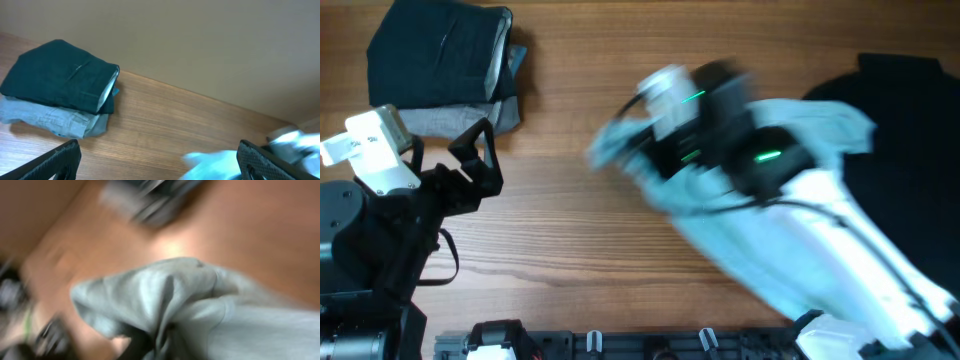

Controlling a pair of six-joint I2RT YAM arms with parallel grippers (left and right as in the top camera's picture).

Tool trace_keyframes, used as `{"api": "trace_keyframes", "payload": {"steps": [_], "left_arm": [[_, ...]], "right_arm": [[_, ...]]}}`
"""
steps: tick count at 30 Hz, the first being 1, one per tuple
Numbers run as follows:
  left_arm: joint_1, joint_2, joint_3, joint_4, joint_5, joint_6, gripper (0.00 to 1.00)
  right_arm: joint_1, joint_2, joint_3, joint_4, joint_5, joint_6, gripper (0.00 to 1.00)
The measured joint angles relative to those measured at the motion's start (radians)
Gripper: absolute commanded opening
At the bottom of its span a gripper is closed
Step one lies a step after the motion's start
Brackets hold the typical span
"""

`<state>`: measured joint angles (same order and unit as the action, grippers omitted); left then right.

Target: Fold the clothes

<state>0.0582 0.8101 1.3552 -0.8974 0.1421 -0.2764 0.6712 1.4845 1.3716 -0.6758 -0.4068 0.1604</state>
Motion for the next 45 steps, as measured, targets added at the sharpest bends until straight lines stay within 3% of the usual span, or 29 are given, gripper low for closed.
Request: {"api": "trace_keyframes", "payload": {"steps": [4, 7, 10, 14, 18, 22, 29, 34, 37, 40, 43, 45], "left_arm": [[0.000, 0.001, 0.000, 0.000, -0.014, 0.011, 1.00], [0.000, 0.008, 0.000, 0.003, -0.019, 0.013, 1.00], [0.000, 0.031, 0.000, 0.003, -0.010, 0.014, 1.00], [-0.009, 0.139, 0.002, 0.003, 0.094, 0.065, 0.96], [-0.082, 0.352, 0.005, 0.007, 0.192, 0.142, 0.90], [-0.246, 0.699, 0.006, 0.104, 0.232, 0.269, 0.85], [-0.453, 1.127, 0.005, 0.429, 0.113, 0.367, 0.84], [-0.496, 1.251, 0.005, 0.595, 0.029, 0.383, 0.85], [-0.500, 1.302, 0.005, 0.644, 0.003, 0.402, 0.71], [-0.500, 1.316, 0.007, 0.655, -0.006, 0.415, 0.40], [-0.500, 1.323, 0.013, 0.641, -0.021, 0.424, 0.22], [-0.499, 1.331, 0.030, 0.612, -0.026, 0.435, 0.04]], "right_arm": [[0.237, 0.127, 0.000, 0.006, 0.020, 0.007, 0.67], [0.251, 0.146, 0.000, 0.002, 0.058, 0.017, 0.74], [0.171, 0.117, 0.000, -0.007, 0.076, 0.019, 0.86], [-0.051, -0.010, 0.000, -0.051, 0.121, 0.064, 0.85], [-0.278, -0.158, 0.000, -0.085, 0.167, 0.132, 0.82], [-0.478, -0.218, 0.005, -0.149, 0.185, 0.193, 0.82], [-0.546, -0.194, 0.006, -0.247, 0.191, 0.218, 0.84], [-0.546, -0.159, 0.005, -0.273, 0.191, 0.221, 0.84], [-0.546, -0.131, 0.005, -0.283, 0.191, 0.221, 0.84], [-0.546, -0.108, 0.005, -0.289, 0.191, 0.221, 0.84], [-0.546, -0.098, 0.005, -0.288, 0.191, 0.221, 0.84], [-0.546, -0.095, 0.005, -0.284, 0.192, 0.221, 0.84]]}}
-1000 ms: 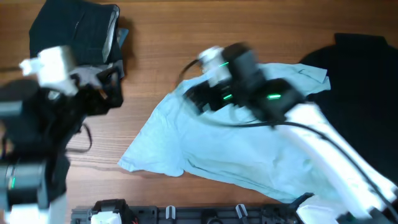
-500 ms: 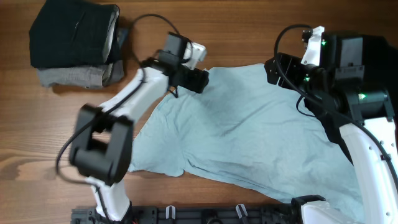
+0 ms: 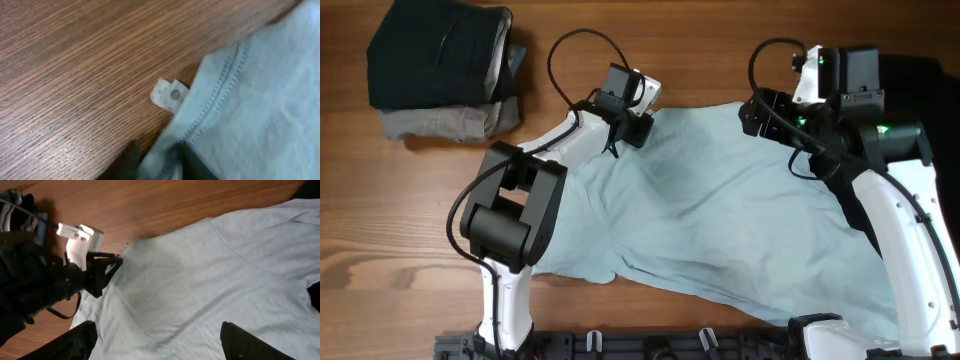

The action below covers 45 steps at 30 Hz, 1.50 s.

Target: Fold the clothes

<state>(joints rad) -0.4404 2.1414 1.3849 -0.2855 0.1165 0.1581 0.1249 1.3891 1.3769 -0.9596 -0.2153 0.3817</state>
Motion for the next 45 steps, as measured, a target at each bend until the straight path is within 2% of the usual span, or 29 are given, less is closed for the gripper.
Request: {"api": "trace_keyframes", "payload": {"steps": [7, 9, 13, 15, 16, 18, 20, 22, 23, 24, 26, 28, 29, 34, 41, 45], "left_arm": [[0.006, 0.006, 0.019, -0.037, -0.022, -0.023, 0.04], [0.025, 0.006, 0.031, -0.060, -0.116, -0.106, 0.04], [0.160, 0.006, 0.060, -0.149, -0.267, -0.225, 0.04], [0.293, 0.006, 0.075, -0.203, -0.311, -0.266, 0.04], [0.350, 0.006, 0.079, -0.218, -0.311, -0.274, 0.06], [0.446, 0.001, 0.080, -0.234, -0.269, -0.275, 0.19], [0.489, -0.007, 0.080, -0.248, -0.172, -0.254, 0.31], [0.491, -0.012, 0.080, -0.253, -0.097, -0.223, 0.38], [0.481, -0.019, 0.079, -0.259, -0.034, -0.204, 0.40], [0.473, -0.024, 0.078, -0.262, -0.004, -0.191, 0.42], [0.443, -0.041, 0.078, -0.265, 0.075, -0.154, 0.44], [0.404, -0.058, 0.078, -0.265, 0.124, -0.119, 0.44], [0.369, -0.067, 0.078, -0.265, 0.141, -0.104, 0.44], [0.251, -0.074, 0.078, -0.280, 0.172, -0.077, 0.51], [0.168, -0.074, 0.078, -0.364, 0.182, -0.065, 0.53], [0.154, -0.074, 0.078, -0.391, 0.182, -0.065, 0.57]], "right_arm": [[0.000, 0.002, 0.000, 0.018, 0.042, 0.000, 0.85], [0.000, 0.002, 0.000, 0.022, 0.042, 0.000, 0.85], [0.000, 0.002, 0.000, 0.022, 0.045, 0.000, 0.85], [0.000, 0.002, 0.000, 0.022, 0.045, 0.000, 0.85], [0.000, 0.002, 0.000, 0.023, 0.049, 0.000, 0.85], [0.000, 0.002, 0.000, 0.023, 0.060, 0.000, 0.86], [0.000, 0.002, 0.000, 0.024, 0.073, 0.000, 0.87], [0.000, 0.002, 0.000, 0.024, 0.086, 0.000, 0.87], [0.000, 0.002, 0.000, 0.023, 0.093, 0.000, 0.85], [0.000, 0.002, 0.000, 0.023, 0.099, 0.000, 0.77], [0.000, 0.005, 0.000, 0.021, 0.123, 0.002, 0.49], [0.000, 0.025, 0.000, 0.022, 0.157, 0.003, 0.26], [0.000, 0.047, 0.000, 0.025, 0.180, 0.011, 0.18], [-0.030, 0.232, 0.000, 0.122, 0.247, 0.014, 0.06], [-0.222, 0.515, -0.011, 0.188, 0.264, 0.022, 0.04], [-0.325, 0.581, -0.013, 0.190, 0.227, 0.018, 0.04]]}}
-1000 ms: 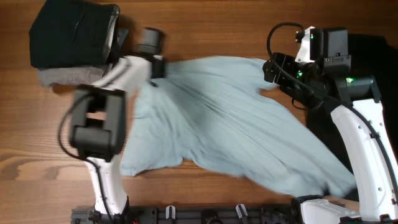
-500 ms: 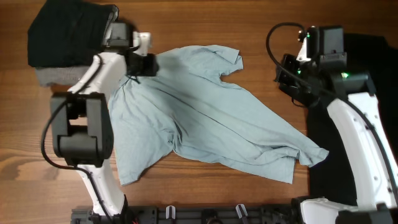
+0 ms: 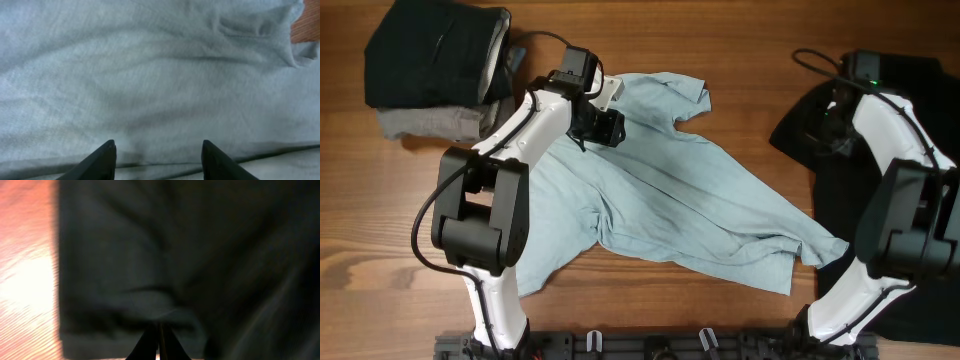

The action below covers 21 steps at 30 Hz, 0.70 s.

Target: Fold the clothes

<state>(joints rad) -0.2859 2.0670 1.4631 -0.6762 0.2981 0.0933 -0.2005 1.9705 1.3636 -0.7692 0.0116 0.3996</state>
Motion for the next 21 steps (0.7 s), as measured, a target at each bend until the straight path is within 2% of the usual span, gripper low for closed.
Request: {"api": "trace_keyframes", "payload": {"steps": [4, 10, 15, 16, 17, 19, 21], "left_arm": [[-0.002, 0.000, 0.000, -0.002, 0.000, 0.000, 0.62], [-0.002, 0.000, 0.000, -0.002, 0.000, 0.000, 0.66], [-0.002, 0.000, 0.000, -0.001, 0.000, 0.000, 0.73], [-0.002, 0.000, 0.000, 0.002, 0.000, 0.000, 0.74], [-0.002, 0.000, 0.000, 0.007, 0.000, -0.001, 0.75], [-0.002, 0.000, 0.000, 0.034, 0.002, 0.000, 0.75], [-0.002, 0.000, 0.000, 0.075, 0.012, -0.001, 0.67]], "right_arm": [[-0.021, 0.076, 0.006, -0.002, -0.019, -0.010, 0.04], [-0.047, 0.094, 0.030, -0.035, 0.047, 0.010, 0.04], [-0.247, 0.101, 0.041, -0.064, 0.119, 0.024, 0.04], [-0.293, 0.101, 0.043, -0.060, 0.121, 0.018, 0.07], [-0.315, 0.102, 0.045, -0.057, 0.120, 0.005, 0.17], [-0.367, 0.106, 0.057, -0.055, 0.091, -0.058, 0.26], [-0.370, 0.106, 0.080, -0.066, 0.044, -0.124, 0.34]]}}
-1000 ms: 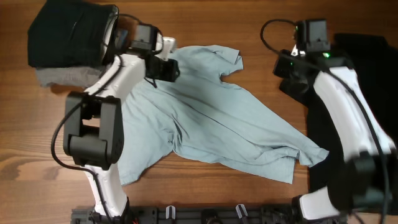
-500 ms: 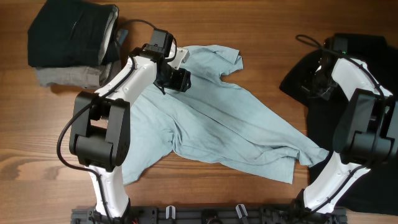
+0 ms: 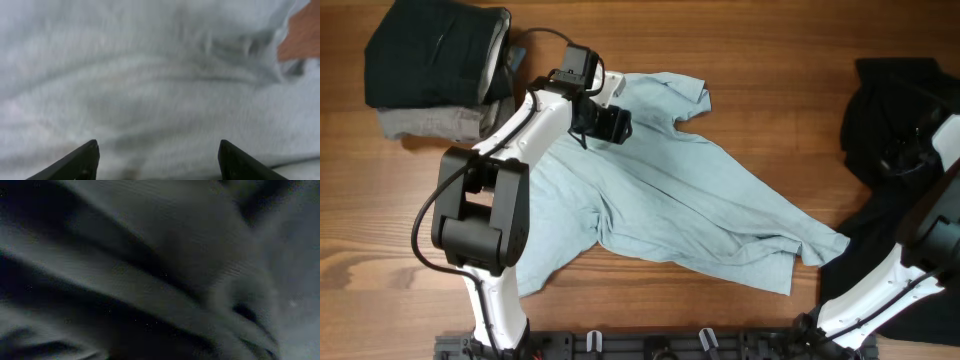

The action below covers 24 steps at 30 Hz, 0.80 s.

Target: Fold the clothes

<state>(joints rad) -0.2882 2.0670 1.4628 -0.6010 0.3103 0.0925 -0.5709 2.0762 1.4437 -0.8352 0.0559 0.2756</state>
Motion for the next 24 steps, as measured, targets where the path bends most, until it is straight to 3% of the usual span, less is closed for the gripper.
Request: {"api": "trace_keyframes", "payload": {"steps": [2, 4, 12, 14, 20, 24], "left_arm": [[0.000, 0.000, 0.000, 0.053, 0.021, 0.001, 0.56], [-0.001, 0.000, 0.000, 0.109, 0.034, -0.016, 0.52], [-0.061, 0.009, 0.000, 0.272, 0.040, -0.008, 0.19], [-0.071, 0.040, 0.000, 0.316, 0.026, 0.001, 0.15], [-0.024, 0.161, 0.002, 0.417, 0.009, 0.004, 0.15], [0.035, 0.189, 0.014, 0.476, 0.021, -0.006, 0.26]], "right_arm": [[0.013, -0.010, 0.028, -0.003, -0.061, -0.048, 0.44], [0.031, -0.062, 0.031, 0.001, -0.136, -0.087, 0.48], [0.066, -0.374, 0.058, -0.079, -0.388, -0.150, 0.50], [0.066, -0.408, 0.059, -0.127, -0.419, -0.155, 0.50], [0.066, -0.419, 0.059, -0.233, -0.457, -0.195, 0.49], [0.069, -0.419, 0.050, -0.238, -0.456, -0.203, 0.49]]}}
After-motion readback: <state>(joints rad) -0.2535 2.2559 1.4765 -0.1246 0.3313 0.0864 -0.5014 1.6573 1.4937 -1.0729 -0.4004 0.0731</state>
